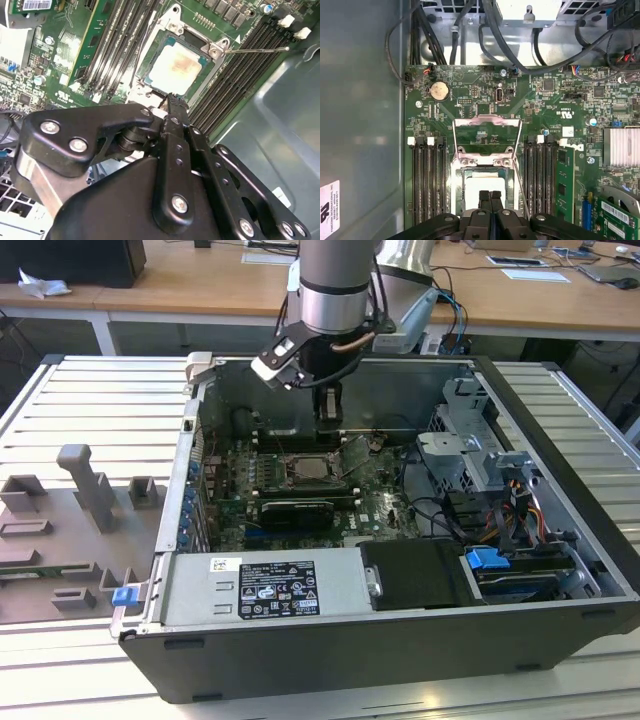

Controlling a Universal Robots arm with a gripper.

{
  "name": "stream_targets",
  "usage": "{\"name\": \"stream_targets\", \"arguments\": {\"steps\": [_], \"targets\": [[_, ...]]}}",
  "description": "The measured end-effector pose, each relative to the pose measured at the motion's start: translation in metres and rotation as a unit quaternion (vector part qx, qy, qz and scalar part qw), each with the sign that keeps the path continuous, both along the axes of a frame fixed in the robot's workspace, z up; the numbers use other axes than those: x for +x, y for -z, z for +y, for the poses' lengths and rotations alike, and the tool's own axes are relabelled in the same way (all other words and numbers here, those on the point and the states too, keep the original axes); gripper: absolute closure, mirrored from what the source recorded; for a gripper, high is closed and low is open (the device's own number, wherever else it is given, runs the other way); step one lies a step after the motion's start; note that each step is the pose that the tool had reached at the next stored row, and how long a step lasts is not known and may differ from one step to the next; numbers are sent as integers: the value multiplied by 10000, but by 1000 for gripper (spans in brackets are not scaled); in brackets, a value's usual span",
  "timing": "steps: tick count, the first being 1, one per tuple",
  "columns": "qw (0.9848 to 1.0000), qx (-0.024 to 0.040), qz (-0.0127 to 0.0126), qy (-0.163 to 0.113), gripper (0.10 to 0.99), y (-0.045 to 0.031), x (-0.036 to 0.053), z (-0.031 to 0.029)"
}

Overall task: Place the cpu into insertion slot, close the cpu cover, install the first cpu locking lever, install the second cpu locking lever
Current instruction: 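Close the cpu cover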

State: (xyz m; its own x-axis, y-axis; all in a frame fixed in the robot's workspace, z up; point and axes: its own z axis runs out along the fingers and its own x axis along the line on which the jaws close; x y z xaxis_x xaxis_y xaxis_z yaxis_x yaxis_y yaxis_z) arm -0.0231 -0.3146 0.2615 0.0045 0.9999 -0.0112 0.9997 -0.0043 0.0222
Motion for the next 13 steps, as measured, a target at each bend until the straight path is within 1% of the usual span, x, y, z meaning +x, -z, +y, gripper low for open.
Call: {"name": "stream_targets", "arguments": {"steps": [3, 7, 11, 13], "targets": [[10000, 0, 0, 2, 980, 0, 46, 0], [10000, 0, 0, 0, 980, 1, 137, 0], [10000, 1, -1, -1, 980, -15, 142, 0], [10000, 0, 0, 0, 980, -16, 168, 0]]}}
